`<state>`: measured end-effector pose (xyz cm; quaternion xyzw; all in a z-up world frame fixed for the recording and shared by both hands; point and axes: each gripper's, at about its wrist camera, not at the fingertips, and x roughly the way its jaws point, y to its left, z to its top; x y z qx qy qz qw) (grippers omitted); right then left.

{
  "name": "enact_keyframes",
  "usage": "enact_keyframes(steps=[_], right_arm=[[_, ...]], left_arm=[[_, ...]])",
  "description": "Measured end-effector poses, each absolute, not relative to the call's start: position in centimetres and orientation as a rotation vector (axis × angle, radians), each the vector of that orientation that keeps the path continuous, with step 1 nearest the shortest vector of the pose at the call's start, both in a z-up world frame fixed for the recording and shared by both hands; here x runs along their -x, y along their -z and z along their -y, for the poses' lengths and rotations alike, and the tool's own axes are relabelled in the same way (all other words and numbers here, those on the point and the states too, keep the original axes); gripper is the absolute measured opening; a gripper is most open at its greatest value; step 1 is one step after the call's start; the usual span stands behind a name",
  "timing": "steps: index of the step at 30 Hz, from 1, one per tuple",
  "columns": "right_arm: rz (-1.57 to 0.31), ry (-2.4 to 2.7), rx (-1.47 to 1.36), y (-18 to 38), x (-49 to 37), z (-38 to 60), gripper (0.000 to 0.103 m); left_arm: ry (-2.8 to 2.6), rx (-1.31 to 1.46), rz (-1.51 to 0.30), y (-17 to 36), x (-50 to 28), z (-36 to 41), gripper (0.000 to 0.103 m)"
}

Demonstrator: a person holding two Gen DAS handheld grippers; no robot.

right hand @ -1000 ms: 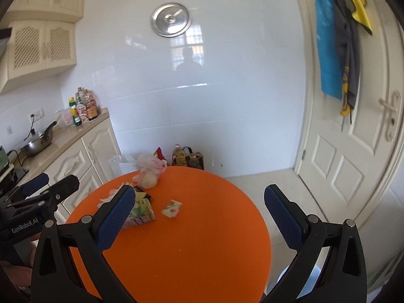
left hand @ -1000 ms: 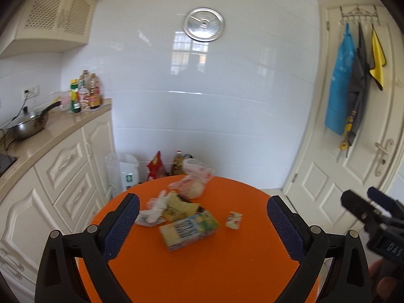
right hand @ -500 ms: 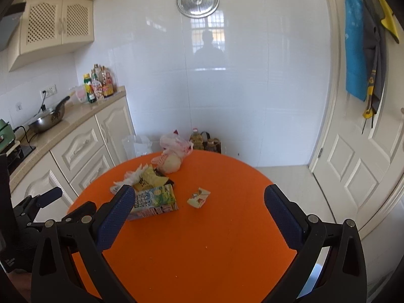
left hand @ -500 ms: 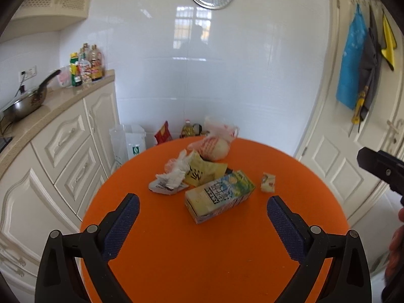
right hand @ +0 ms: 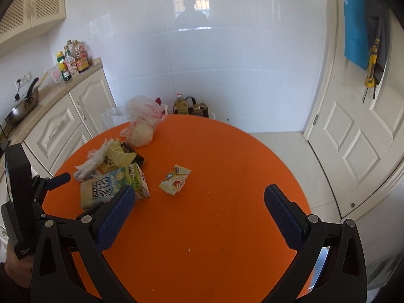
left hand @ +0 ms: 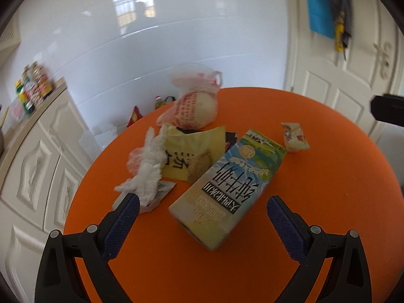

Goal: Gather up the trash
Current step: 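Grasp the milk carton with the left tool while the right tool grasps the small snack wrapper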

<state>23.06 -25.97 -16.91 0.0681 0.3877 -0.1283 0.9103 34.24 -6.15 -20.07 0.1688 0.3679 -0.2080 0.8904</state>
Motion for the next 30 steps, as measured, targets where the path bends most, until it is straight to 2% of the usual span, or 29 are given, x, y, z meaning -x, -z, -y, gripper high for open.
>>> enact_keyframes(steps=[3,5,11,13,20,22,24,25,27,29,30], right_arm=[[-0.825,0.264,-0.152,17.9,-24.2,26.0,0.103],[-0.84,0.264,-0.155,18.6,-24.9,26.1,0.103],[-0.882,0.266,-0.179,20.7,-26.6,27.0,0.103],[-0.897,0.26,-0.194,21.6,-27.3,27.3,0.103],[-0.916,0.234,-0.233,23.6,-30.2,27.2,0.103],[-0.938,0.217,-0.225,24.4,-31.2,26.8,0.094],[-0.972,0.214,-0.2,25.4,-32.0,26.2,0.071],[-0.964,0.223,-0.176,25.5,-32.1,25.8,0.07],[-0.957,0.228,-0.154,25.5,-31.9,25.5,0.046],[-0.952,0.202,-0.184,25.5,-31.4,25.9,0.029],[-0.951,0.19,-0.194,25.4,-30.9,26.2,0.029]], left_arm=[[0.492,-0.411,-0.747,20.6,-35.7,8.1,0.099],[0.536,-0.423,-0.767,21.1,-36.8,8.9,0.094],[0.558,-0.365,-0.809,21.7,-39.1,9.9,0.058],[0.56,-0.319,-0.819,21.5,-39.6,9.9,0.051],[0.524,-0.221,-0.83,21.5,-38.1,9.1,0.049],[0.507,-0.202,-0.832,21.6,-38.0,8.9,0.048],[0.49,-0.18,-0.834,21.7,-37.6,8.3,0.048],[0.483,-0.17,-0.835,21.7,-37.6,8.3,0.048],[0.469,-0.15,-0.837,22.0,-37.4,8.0,0.047],[0.461,-0.138,-0.835,22.3,-37.1,7.3,0.047],[0.457,-0.133,-0.834,22.4,-37.1,7.3,0.047]])
